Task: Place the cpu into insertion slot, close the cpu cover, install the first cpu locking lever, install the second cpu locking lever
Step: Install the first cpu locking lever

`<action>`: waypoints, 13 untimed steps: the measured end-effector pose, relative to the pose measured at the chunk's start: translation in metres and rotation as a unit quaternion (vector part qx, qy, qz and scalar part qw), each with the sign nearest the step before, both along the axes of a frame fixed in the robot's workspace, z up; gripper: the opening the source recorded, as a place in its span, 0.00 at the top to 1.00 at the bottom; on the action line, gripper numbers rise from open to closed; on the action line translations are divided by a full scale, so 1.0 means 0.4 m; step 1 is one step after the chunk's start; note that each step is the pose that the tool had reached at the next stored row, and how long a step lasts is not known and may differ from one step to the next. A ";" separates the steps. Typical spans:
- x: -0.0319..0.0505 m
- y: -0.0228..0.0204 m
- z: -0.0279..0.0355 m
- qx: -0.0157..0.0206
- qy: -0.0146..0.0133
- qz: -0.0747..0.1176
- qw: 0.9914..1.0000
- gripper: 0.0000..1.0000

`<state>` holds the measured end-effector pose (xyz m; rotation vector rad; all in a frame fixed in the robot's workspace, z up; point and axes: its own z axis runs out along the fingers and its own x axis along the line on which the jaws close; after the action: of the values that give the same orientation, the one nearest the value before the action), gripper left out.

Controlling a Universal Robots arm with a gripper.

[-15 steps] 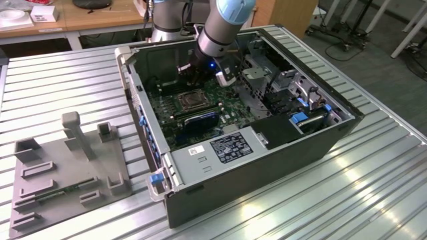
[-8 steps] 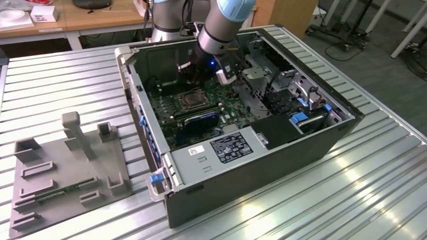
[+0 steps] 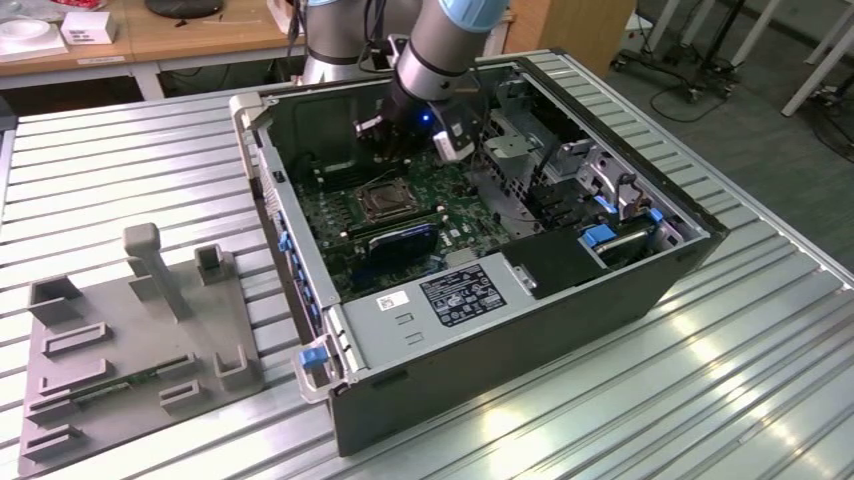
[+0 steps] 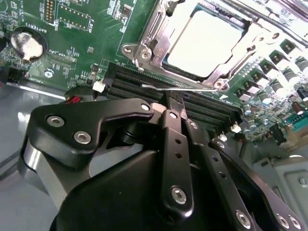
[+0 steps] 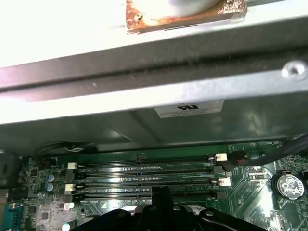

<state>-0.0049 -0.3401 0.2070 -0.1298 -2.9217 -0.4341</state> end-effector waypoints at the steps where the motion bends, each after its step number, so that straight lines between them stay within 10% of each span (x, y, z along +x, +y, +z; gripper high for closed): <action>1: 0.000 0.000 0.004 0.000 0.000 0.000 1.000 0.89; 13: -0.008 0.000 0.008 0.007 -0.001 0.000 1.000 0.89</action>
<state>-0.0082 -0.3400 0.2103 -0.1272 -2.9206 -0.4561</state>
